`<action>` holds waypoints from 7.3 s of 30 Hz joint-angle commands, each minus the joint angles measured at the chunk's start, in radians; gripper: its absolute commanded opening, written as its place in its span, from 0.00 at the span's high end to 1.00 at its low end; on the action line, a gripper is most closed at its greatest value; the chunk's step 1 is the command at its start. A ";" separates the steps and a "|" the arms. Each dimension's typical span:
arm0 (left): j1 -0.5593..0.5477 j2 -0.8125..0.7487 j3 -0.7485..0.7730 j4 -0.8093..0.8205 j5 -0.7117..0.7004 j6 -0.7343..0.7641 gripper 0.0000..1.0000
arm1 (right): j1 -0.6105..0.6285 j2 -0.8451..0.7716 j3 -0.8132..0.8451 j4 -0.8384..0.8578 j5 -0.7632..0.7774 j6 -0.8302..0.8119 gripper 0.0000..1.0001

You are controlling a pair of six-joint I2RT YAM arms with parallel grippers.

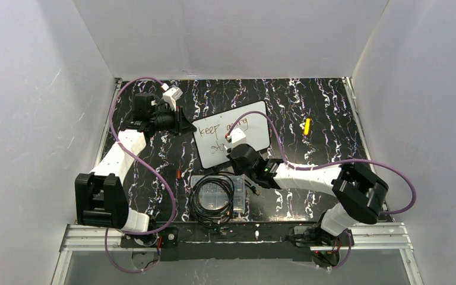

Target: Write a sentence on the whiteboard

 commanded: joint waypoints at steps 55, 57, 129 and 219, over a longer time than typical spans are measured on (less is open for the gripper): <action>0.008 -0.032 0.041 0.014 0.011 0.003 1.00 | -0.010 -0.005 -0.002 0.022 0.090 0.039 0.99; 0.008 -0.030 0.040 0.014 0.011 0.003 1.00 | -0.011 -0.005 -0.008 0.020 0.089 0.045 0.99; 0.012 -0.031 0.041 0.017 0.013 0.002 1.00 | -0.033 0.022 0.047 -0.031 0.044 -0.024 0.99; 0.016 -0.034 0.038 0.021 0.014 -0.003 1.00 | -0.066 0.053 0.045 -0.147 0.020 0.047 0.99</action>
